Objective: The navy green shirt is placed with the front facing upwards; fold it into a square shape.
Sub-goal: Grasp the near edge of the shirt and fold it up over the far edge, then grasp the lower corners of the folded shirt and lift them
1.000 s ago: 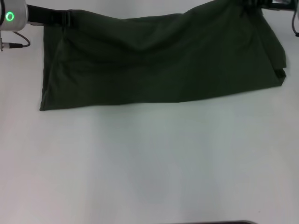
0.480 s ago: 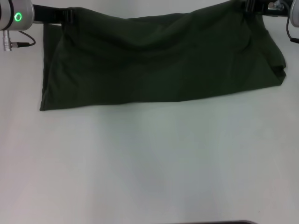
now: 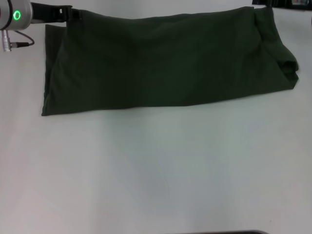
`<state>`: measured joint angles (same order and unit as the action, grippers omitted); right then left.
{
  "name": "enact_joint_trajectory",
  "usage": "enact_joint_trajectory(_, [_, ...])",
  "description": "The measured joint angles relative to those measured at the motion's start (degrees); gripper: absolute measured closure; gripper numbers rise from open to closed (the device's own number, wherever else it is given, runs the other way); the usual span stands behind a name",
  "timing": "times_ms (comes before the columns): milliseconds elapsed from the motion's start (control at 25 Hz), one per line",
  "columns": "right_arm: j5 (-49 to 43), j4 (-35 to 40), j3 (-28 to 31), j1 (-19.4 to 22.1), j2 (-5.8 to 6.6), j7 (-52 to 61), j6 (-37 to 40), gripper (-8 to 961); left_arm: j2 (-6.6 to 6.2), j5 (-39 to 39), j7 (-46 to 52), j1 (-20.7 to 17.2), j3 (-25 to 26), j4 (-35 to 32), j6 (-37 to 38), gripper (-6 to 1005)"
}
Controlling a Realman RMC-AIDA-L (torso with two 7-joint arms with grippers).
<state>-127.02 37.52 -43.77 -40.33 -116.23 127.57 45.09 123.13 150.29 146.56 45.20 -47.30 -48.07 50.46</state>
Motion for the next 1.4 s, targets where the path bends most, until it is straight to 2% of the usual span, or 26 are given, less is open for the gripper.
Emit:
enact_joint_trajectory(120, [-0.88,0.4,0.14,-0.75,0.66,0.18,-0.28,550,0.39,2.5,1.7,-0.19,0.29,-0.46,-0.79,476])
enact_joint_trajectory(200, [-0.73,1.27,0.5,-0.75,1.01,0.49,0.25,454,0.57,3.4,2.73,-0.85,0.47,-1.46,-1.64,477])
enact_joint_trajectory(240, [-0.56,2.23,0.67,-0.65,1.32,1.07,1.67,440,0.66,3.41,3.07,-1.41,0.49,-2.48,-1.72,478])
enact_joint_trajectory(400, [-0.2,5.82,1.89,-0.47,3.74,4.33,13.46,384,0.6,-0.5,3.11,-4.05,0.54,-8.34,2.19,480])
enact_joint_trajectory(440, [0.13,6.48,2.38,-0.6,4.4,5.03,17.38,370,-0.13,-3.68,2.7,-4.87,0.55,-11.32,7.6,481])
enact_joint_trajectory(560, [1.36,9.58,3.6,-0.59,5.24,6.97,26.59,372,-1.53,-6.65,2.22,-5.15,0.59,-14.31,15.66,483])
enact_joint_trajectory(640, [1.52,11.7,3.79,-0.33,5.35,8.72,30.99,373,-3.1,-9.76,1.96,-5.04,0.69,-16.44,23.93,484])
enact_joint_trajectory(720, [1.38,12.67,3.37,-0.23,5.96,11.02,34.75,374,-5.11,-12.99,1.92,-4.24,0.73,-16.73,31.91,485])
enact_joint_trajectory(840, [1.33,12.05,2.66,-0.69,6.81,12.88,39.38,376,-7.64,-15.04,1.87,-1.77,1.04,-12.71,39.77,487])
enact_joint_trajectory(960, [1.33,11.9,1.36,-1.01,6.6,12.77,41.12,377,-8.64,-14.95,1.06,-0.01,1.56,-8.19,42.0,488])
enact_joint_trajectory(1080, [1.33,11.92,-0.21,-0.77,6.28,12.11,41.04,379,-8.47,-14.94,0.24,0.1,1.54,-6.72,41.41,490])
enact_joint_trajectory(1160, [1.46,11.76,-0.21,-0.04,5.51,9.05,39.86,379,-7.59,-15.17,-1.12,-0.54,1.64,-6.75,39.44,490])
enact_joint_trajectory(1240, [2.48,11.89,0.62,1.46,4.08,3.12,38.32,380,-5.59,-15.6,-4.07,-1.79,2.03,-6.84,34.94,490])
enact_joint_trajectory(1360, [5.92,11.95,3.16,5.02,0.68,-10.38,36.28,380,-1.74,-15.75,-9.85,-3.6,2.01,-6.47,26.5,489])
enact_joint_trajectory(1400, [6.89,11.87,4.1,5.93,-0.1,-13.62,35.37,380,-0.76,-15.77,-11.47,-3.89,1.85,-6.22,24.53,489])
